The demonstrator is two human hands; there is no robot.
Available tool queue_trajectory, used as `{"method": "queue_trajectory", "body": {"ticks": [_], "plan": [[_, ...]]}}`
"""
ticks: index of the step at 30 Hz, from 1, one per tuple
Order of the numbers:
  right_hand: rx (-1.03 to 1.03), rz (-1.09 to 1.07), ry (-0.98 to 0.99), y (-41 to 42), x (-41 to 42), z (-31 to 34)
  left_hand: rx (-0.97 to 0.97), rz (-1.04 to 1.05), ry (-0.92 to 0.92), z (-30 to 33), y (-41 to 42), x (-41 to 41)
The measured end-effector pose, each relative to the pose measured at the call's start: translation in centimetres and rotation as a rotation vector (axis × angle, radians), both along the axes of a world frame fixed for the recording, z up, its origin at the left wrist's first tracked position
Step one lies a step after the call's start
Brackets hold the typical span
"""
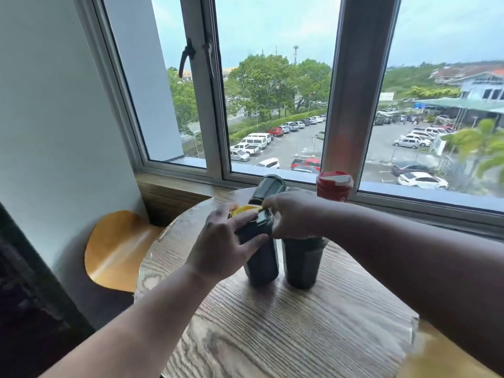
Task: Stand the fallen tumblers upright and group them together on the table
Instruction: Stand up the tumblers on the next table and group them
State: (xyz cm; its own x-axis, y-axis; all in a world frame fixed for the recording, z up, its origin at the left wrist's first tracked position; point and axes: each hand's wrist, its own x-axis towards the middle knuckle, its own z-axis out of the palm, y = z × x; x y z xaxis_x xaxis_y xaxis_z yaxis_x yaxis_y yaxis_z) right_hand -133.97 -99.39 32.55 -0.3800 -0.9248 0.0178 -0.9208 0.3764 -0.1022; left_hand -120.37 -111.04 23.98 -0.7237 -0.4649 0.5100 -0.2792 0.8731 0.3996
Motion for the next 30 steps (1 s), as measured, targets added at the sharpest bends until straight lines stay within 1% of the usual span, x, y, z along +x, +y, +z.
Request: {"method": "queue_trajectory", "body": {"ticks": [3, 13, 21, 27, 30], "plan": [[-0.006, -0.017, -0.012, 0.8, -0.2, 0.4, -0.042, -0.024, -0.020, 0.0, 0.2, -0.1], [-0.072, -0.043, -0.041, 1.3, -0.5, -0.4, -0.139, -0.107, -0.004, 0.2, 0.5, 0.5], [-0.160, -0.042, -0.035, 1.5, -0.5, -1.5, -0.142, -0.154, 0.029, -0.2, 0.1, 1.0], [-0.185, -0.025, -0.064, 1.7, -0.5, -1.6, -0.183, -0.107, -0.014, -0.1, 0.4, 1.3], [-0.216, -0.009, -0.119, 2.1, -0.7, -1.2, -0.202, -0.082, -0.046, 0.1, 0.6, 1.5]]}}
